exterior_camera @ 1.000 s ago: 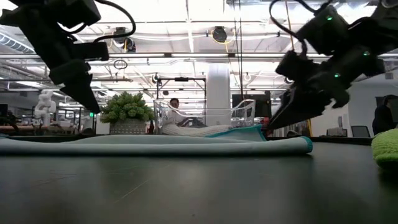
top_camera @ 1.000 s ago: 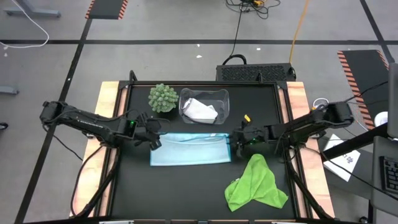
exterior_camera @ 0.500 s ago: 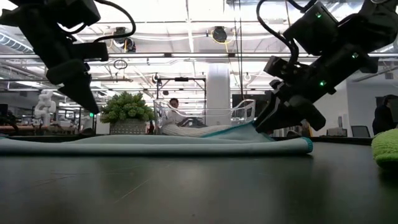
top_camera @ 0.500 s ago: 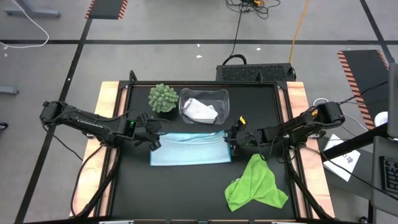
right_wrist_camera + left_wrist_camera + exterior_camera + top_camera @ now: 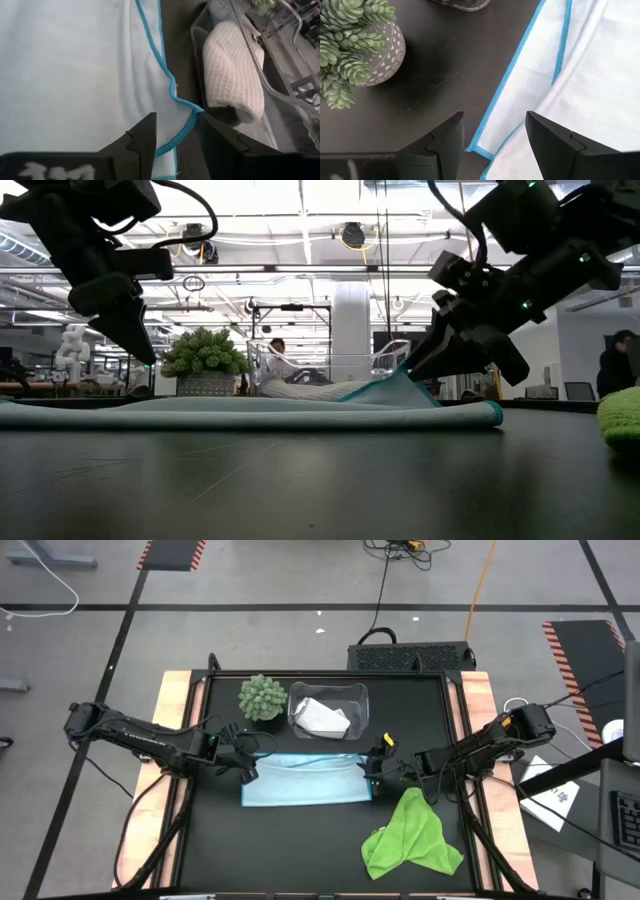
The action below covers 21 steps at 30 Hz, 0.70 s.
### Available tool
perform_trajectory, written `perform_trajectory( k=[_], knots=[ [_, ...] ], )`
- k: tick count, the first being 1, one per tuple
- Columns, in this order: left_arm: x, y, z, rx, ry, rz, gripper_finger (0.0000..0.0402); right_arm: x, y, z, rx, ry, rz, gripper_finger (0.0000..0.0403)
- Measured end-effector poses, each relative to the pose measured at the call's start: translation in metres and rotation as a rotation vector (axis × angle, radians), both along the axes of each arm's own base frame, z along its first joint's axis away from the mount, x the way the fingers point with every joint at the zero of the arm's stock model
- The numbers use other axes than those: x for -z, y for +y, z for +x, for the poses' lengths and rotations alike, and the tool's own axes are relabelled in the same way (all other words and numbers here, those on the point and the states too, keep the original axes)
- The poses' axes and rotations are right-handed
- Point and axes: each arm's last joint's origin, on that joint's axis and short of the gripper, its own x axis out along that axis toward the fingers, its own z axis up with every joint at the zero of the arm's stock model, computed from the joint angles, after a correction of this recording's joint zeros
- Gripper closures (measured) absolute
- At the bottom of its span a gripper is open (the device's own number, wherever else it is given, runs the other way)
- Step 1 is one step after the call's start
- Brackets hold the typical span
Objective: Fold microfiber towels
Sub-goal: Fold the blue towel
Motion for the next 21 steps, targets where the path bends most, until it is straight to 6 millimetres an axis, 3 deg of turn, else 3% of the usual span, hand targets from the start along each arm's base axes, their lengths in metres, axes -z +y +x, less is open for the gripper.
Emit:
perform_trajectory(
  k=[14,21],
  knots=[
    [0.0000,-0.0001,0.0001,0.000,-0.001,-0.005,0.0194,-0.0003,0.0030,-0.0018,0.023,0.011,-0.059,0.0273],
    [-0.0004,-0.0003,0.0009,0.002,-0.010,-0.009,0.0193,-0.0010,-0.0060,0.0019,-0.004,-0.004,0.021,0.0273]
  ],
)
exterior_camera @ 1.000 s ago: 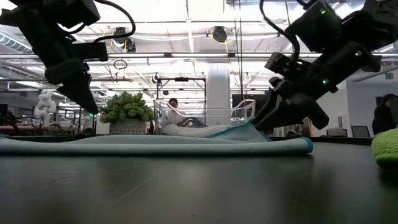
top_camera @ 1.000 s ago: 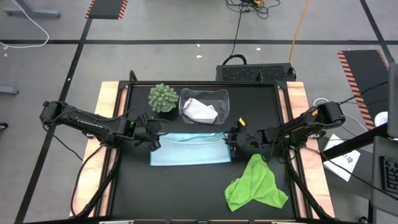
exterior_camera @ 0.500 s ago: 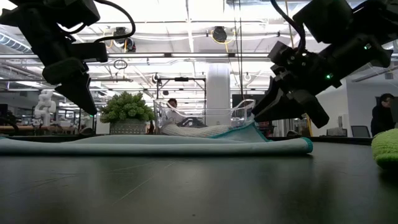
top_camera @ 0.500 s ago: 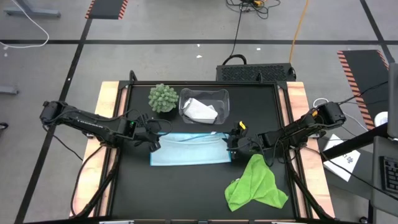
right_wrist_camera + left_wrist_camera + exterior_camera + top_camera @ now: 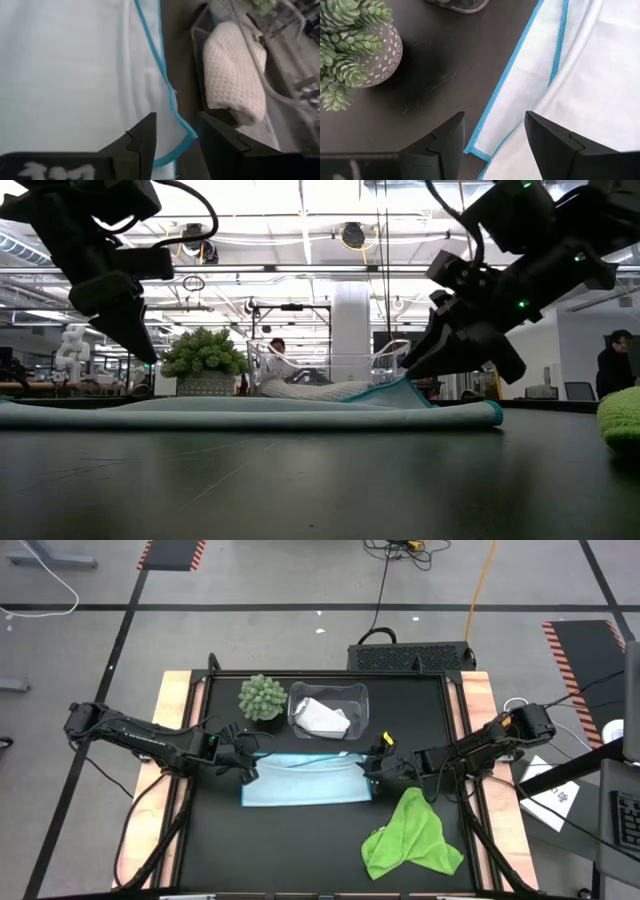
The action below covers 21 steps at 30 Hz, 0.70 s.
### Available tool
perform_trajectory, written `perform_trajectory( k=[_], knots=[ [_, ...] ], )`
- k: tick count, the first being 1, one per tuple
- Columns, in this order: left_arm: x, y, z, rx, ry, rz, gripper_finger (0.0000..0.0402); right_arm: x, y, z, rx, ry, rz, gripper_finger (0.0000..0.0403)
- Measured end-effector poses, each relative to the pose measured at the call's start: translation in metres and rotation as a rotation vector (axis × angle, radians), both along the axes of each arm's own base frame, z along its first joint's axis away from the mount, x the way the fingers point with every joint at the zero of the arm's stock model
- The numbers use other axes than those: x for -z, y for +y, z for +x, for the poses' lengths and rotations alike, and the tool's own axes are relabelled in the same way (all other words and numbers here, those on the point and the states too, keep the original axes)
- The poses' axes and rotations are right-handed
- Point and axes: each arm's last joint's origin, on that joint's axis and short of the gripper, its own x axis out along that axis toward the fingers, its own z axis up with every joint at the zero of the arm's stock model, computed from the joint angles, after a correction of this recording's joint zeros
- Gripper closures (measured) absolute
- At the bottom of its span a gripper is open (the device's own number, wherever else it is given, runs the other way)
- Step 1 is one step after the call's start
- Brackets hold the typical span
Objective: Fold microfiber towels
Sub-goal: Fold the blue towel
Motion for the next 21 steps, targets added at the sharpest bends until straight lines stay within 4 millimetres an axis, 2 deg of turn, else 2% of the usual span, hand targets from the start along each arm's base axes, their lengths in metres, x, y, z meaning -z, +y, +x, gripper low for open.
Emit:
perform_trajectory(
  k=[14,17,21],
  knots=[
    [0.000,0.000,0.000,0.010,0.000,-0.006,0.0192,0.002,-0.011,0.001,-0.015,0.013,0.078,0.0278],
    [0.000,0.000,0.000,0.011,0.001,-0.006,0.0192,0.002,-0.016,0.001,0.018,0.013,0.092,0.0309],
    [0.000,0.000,0.000,0.013,0.001,-0.012,0.0192,0.002,-0.023,0.001,0.047,0.009,0.097,0.0384]
  ],
)
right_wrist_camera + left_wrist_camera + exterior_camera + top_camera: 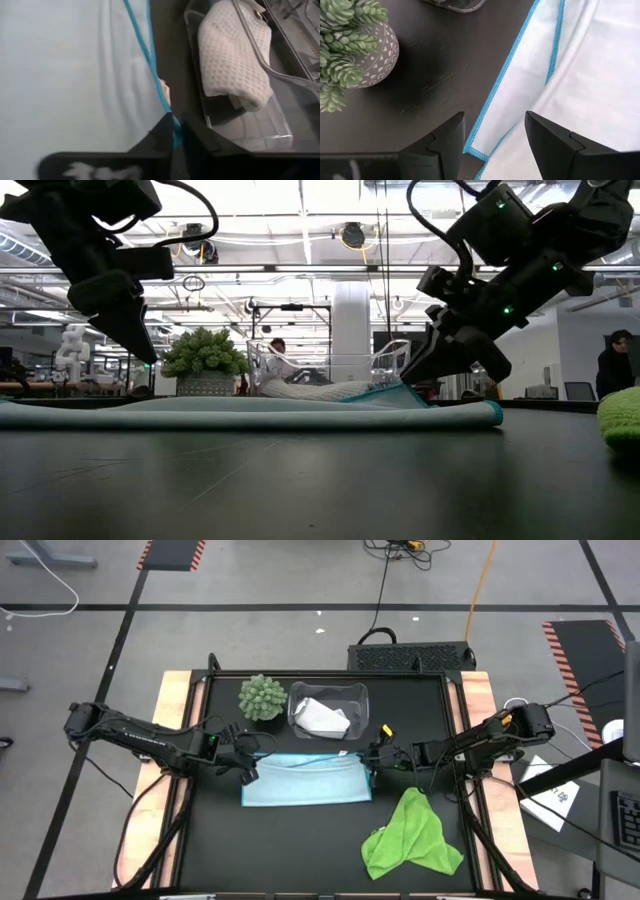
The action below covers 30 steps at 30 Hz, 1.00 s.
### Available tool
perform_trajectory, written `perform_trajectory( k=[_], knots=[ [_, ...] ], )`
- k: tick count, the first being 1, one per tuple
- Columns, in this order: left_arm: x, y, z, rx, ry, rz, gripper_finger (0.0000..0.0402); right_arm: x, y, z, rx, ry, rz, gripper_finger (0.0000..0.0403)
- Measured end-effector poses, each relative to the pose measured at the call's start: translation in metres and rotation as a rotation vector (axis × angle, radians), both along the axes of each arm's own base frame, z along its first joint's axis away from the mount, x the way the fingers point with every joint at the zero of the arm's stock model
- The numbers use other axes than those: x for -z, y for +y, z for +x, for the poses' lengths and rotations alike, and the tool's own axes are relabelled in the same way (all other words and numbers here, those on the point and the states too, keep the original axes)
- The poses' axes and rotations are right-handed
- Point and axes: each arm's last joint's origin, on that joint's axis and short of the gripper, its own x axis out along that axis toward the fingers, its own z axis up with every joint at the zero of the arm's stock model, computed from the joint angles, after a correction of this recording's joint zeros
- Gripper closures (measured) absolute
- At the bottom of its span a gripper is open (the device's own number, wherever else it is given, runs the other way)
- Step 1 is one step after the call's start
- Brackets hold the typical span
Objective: Fold microfiber towels
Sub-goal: Fold the blue towel
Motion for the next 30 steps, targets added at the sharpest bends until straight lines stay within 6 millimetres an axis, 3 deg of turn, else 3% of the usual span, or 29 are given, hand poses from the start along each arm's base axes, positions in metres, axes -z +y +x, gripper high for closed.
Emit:
perform_trajectory(
  k=[7,30],
  knots=[
    [0.0005,-0.0030,-0.0003,0.029,0.006,-0.040,0.0192,0.0010,-0.0051,-0.0008,0.028,0.009,0.012,0.0401],
    [0.0006,-0.0080,-0.0010,0.039,0.004,-0.043,0.0192,0.0080,-0.0070,-0.0079,0.131,0.077,0.032,0.0403]
  ],
)
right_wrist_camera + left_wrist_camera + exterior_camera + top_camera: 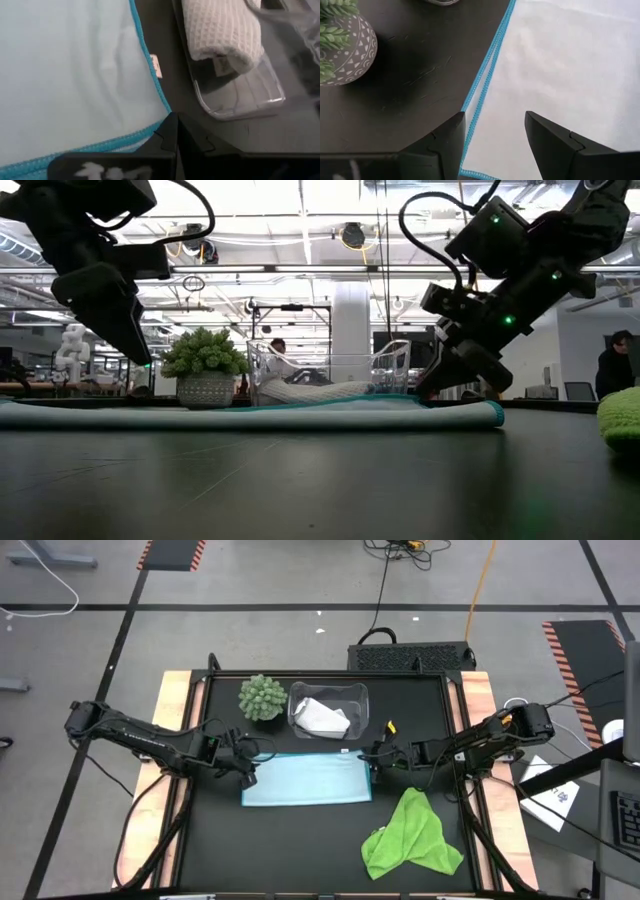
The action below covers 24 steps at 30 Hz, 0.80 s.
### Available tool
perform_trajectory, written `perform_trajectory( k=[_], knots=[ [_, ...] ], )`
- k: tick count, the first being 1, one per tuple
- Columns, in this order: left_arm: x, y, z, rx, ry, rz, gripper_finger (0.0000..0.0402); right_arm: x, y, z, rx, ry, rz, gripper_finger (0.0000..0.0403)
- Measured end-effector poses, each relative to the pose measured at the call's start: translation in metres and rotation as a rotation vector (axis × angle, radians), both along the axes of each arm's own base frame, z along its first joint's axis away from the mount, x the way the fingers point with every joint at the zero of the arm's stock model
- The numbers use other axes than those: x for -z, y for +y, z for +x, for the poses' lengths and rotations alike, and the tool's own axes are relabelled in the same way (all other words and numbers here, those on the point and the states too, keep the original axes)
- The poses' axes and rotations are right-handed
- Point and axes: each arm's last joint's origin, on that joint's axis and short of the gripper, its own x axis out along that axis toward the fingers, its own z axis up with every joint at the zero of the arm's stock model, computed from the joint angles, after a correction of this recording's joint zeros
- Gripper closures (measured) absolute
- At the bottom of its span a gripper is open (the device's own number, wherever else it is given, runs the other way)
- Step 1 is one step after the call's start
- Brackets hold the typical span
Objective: Fold microfiber towels
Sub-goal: Fold the blue towel
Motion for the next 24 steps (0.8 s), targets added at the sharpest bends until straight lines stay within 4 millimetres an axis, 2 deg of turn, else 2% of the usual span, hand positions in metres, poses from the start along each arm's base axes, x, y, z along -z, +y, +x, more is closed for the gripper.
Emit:
perform_trajectory(
  k=[8,12,20,24],
  knots=[
    [0.000,0.000,0.000,-0.008,-0.004,0.016,0.0192,-0.001,0.002,0.001,-0.005,-0.021,0.011,0.0403],
    [0.001,-0.001,0.001,0.009,-0.013,-0.015,0.0192,-0.007,0.011,0.000,-0.027,-0.058,0.033,0.0403],
    [0.031,-0.008,-0.006,0.100,-0.068,-0.099,0.0192,-0.039,0.047,-0.009,-0.200,-0.200,0.113,0.0369],
    [0.044,-0.007,-0.011,0.080,-0.088,-0.114,0.0192,-0.041,0.058,-0.013,-0.177,-0.233,0.208,0.0337]
  ],
)
